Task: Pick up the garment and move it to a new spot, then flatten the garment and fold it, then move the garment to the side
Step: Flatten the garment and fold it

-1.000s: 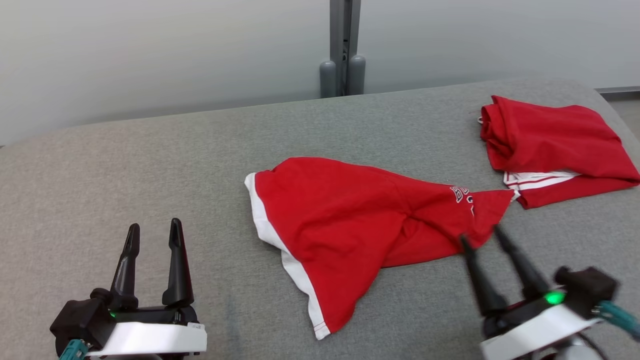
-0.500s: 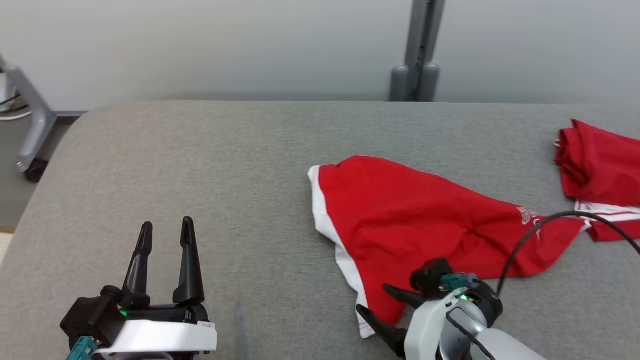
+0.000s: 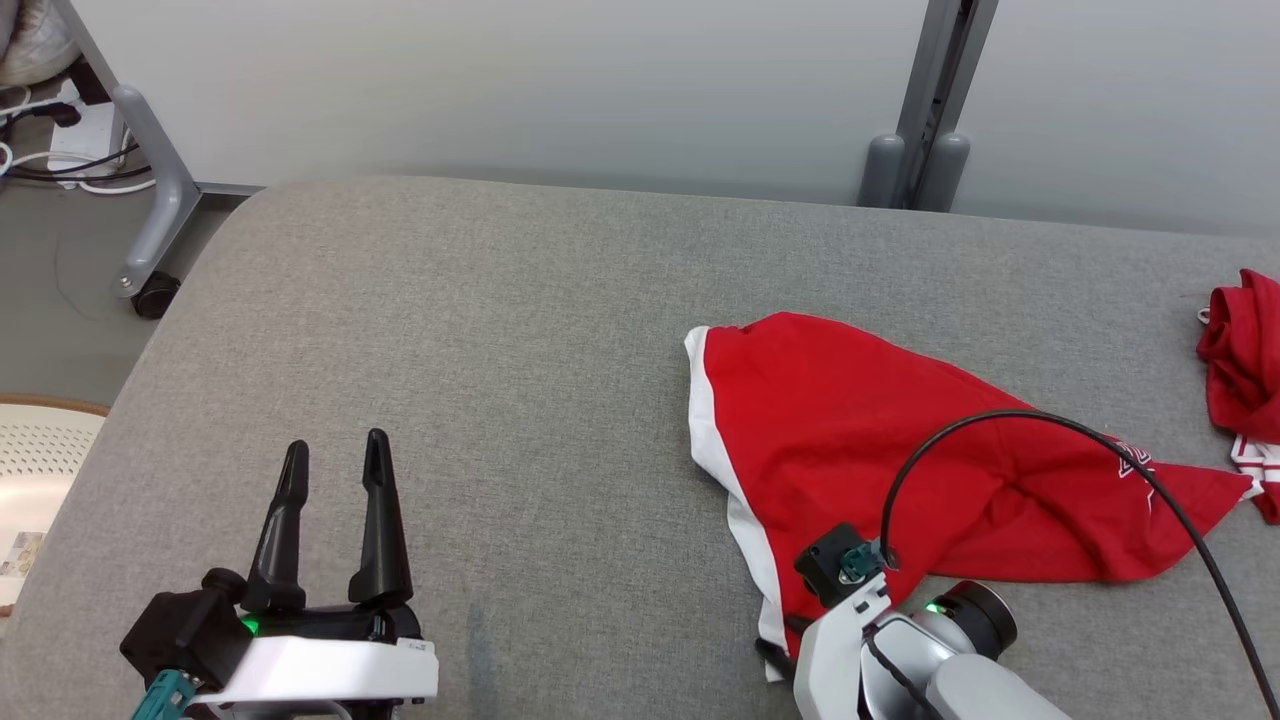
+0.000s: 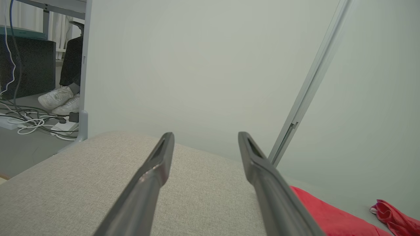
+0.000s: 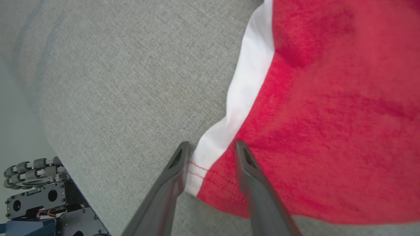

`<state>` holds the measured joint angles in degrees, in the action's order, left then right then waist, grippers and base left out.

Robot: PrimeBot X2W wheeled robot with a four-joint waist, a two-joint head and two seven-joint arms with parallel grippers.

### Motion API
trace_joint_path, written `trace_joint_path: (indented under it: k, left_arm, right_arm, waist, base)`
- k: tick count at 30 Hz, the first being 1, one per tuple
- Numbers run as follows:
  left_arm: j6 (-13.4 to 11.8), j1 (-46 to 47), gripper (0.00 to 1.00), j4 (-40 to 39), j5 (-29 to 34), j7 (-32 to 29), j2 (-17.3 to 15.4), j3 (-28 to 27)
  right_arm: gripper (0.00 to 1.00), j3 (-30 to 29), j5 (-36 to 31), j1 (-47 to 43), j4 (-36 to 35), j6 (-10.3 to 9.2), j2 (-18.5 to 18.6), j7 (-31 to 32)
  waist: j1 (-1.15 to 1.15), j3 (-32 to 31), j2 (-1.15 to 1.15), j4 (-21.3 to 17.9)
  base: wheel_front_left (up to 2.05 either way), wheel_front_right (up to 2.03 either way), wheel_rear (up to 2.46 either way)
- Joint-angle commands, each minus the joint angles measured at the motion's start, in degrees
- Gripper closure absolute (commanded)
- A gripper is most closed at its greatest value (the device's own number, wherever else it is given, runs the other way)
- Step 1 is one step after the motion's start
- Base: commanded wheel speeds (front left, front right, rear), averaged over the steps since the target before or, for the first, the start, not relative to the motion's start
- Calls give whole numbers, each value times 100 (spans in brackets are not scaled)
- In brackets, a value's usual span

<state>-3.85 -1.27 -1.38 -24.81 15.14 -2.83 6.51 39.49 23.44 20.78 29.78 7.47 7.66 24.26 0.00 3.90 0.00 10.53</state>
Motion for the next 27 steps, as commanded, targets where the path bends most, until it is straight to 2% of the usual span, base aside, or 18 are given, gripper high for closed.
trace_joint_path:
  k: [1, 4, 7, 11, 15, 19, 21, 22, 23, 24, 27]
  left_arm:
    - [-30, 56, 0, -34, -23, -3, -16, -27]
    - [-23, 64, 0, -46, -11, -3, -16, -47]
    - [-19, 88, 0, -40, 29, -3, -17, -71]
    - [17, 65, 0, -36, 83, -3, -15, -98]
    - [69, 74, 0, 18, 149, -3, -15, -126]
    - [116, 10, 0, 52, 248, -3, -17, -229]
    - [136, -4, 0, 60, 293, -3, -16, -283]
    - [150, 2, 0, 70, 299, -3, -18, -300]
    - [150, 2, 0, 70, 299, -3, -18, -300]
    - [169, 16, 0, 80, 313, -3, -17, -311]
    - [177, 31, 0, 102, 351, -3, -21, -363]
  right_arm:
    - [100, 1, -81, -138, -17, 5, 14, 62]
    - [100, -78, -213, -137, -209, 4, 13, -106]
    - [100, -233, -300, -103, -483, 4, 33, -524]
    - [100, -177, 56, -254, -1045, 4, 177, -1055]
    - [100, -77, 540, -463, -1706, 4, 869, -1388]
    - [100, 200, 1128, -726, -2523, 4, 1720, -1562]
    - [100, 500, 1699, -824, -3039, 4, 2151, -1755]
    - [100, 606, 1808, -821, -3173, 2, 2471, -1835]
    - [100, 606, 1808, -821, -3173, 2, 2471, -1835]
    - [100, 731, 1882, -787, -3273, 2, 2779, -1915]
    - [100, 1103, 2222, -755, -3499, 9, 3282, -2170]
  waist:
    - [0, 10, 0, -10]
    - [0, 23, 0, -69]
    - [0, 14, 0, -169]
    - [0, -24, 0, -346]
    - [0, -66, 0, -556]
    - [0, -56, 0, -834]
    - [0, -37, 0, -979]
    - [0, -28, 0, -1044]
    - [0, -28, 0, -1044]
    - [0, -15, 0, -1107]
    - [0, 3, 0, -1296]
  base:
    - [0, 0, 0]
    - [0, 0, 0]
    - [0, 0, 0]
    - [0, 0, 0]
    - [0, 0, 0]
    - [0, 0, 0]
    - [0, 0, 0]
    - [0, 0, 0]
    - [0, 0, 0]
    - [0, 0, 0]
    - [0, 0, 0]
